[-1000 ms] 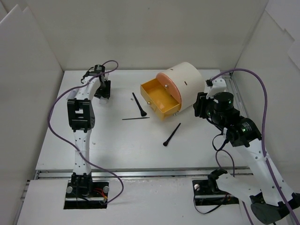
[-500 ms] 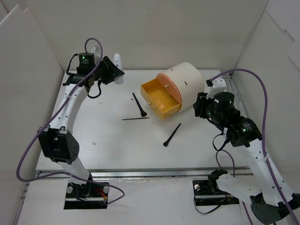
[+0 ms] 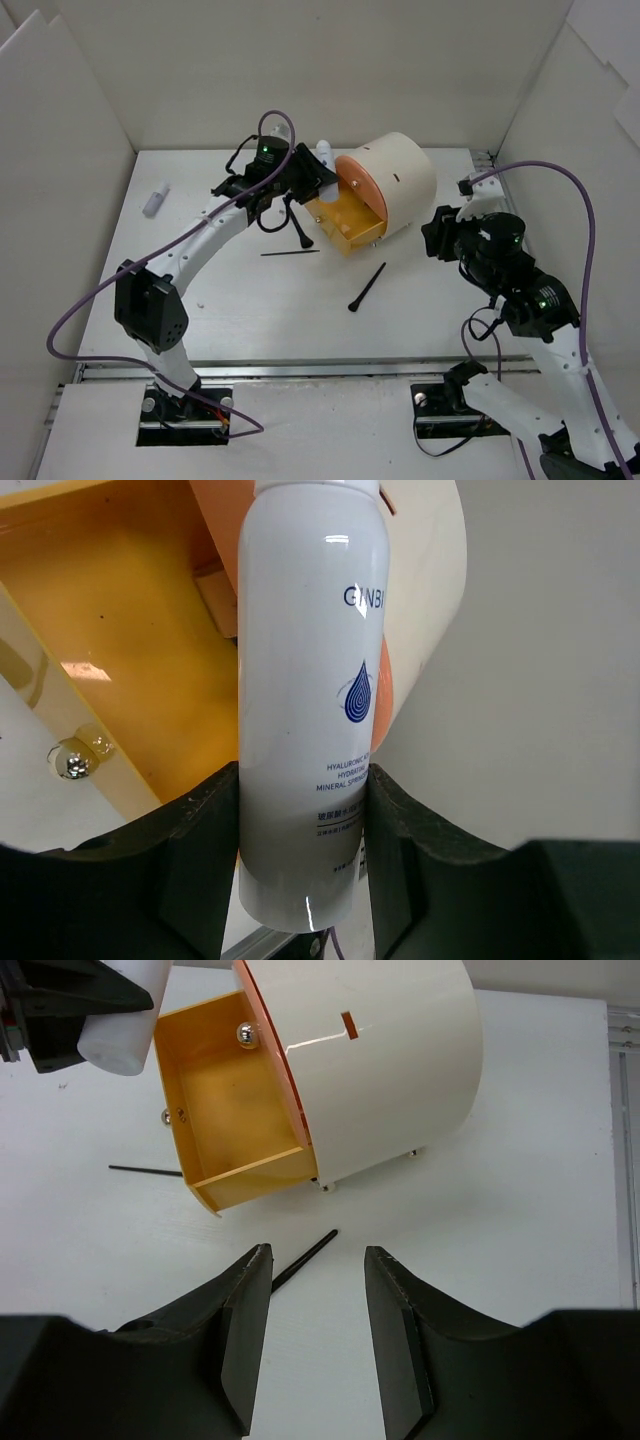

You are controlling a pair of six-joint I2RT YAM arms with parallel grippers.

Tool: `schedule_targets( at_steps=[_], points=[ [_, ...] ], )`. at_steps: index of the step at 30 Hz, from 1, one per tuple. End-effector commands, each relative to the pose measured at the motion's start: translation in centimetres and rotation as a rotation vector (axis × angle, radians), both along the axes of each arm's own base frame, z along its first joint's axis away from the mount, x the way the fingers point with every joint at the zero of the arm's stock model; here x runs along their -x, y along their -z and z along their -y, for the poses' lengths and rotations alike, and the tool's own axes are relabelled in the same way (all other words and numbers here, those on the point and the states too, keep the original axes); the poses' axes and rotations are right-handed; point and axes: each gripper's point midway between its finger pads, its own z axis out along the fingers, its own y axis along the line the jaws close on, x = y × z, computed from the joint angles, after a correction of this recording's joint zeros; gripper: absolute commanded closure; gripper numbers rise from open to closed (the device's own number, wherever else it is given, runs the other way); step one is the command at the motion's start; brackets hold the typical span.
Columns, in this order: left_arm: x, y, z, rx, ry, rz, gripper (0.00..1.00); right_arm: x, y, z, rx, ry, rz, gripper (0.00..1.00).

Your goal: Organize the makeup

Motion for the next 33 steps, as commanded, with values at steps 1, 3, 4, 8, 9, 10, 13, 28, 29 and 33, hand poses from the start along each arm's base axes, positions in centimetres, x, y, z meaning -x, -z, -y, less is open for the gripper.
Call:
schedule_targets(
  at_steps=[1,3,4,8,9,10,13,28,29,33],
  points=[
    [-1.7,-6.0,-0.7,0.092,-0.164,0.14,1.0,-0.2,-1.8,0.1,-0.026,0.002,0.081,0.61],
    [-1.4,-5.9,0.4,0.091,-0.153,0.134,0.95,0.2,-2.0,0.4,-0.035,0.008,0.093,0.6],
    [-1.7,-5.1,0.9,0.075,-0.159,0.116,0.93,0.3,-1.8,0.4,-0.034,0.01,0.089,0.6],
    [-1.7,-3.4,2.2,0.048,-0.162,0.068,0.9,1.0,-2.0,0.8,-0.048,0.016,0.109,0.6],
    [-1.6,-2.8,2.6,0.043,-0.161,0.058,0.89,1.0,-1.9,0.8,-0.049,0.018,0.107,0.59],
    [-1.6,-2.5,3.0,0.038,-0.162,0.058,0.85,1.1,-2.0,1.0,-0.05,0.021,0.112,0.59],
    [-1.8,-1.7,3.4,0.017,-0.169,0.044,0.82,1.3,-1.9,1.0,-0.052,0.021,0.113,0.59],
    [-2.5,-1.3,5.1,0.001,-0.119,0.064,0.4,1.8,-2.3,1.4,-0.065,0.034,0.121,0.57],
    [-2.4,-1.7,5.0,0.004,-0.118,0.073,0.39,1.8,-2.3,1.4,-0.065,0.034,0.121,0.57],
    [-1.6,-3.2,4.3,-0.007,-0.113,0.103,0.38,1.6,-2.2,1.4,-0.062,0.037,0.116,0.57]
  ],
)
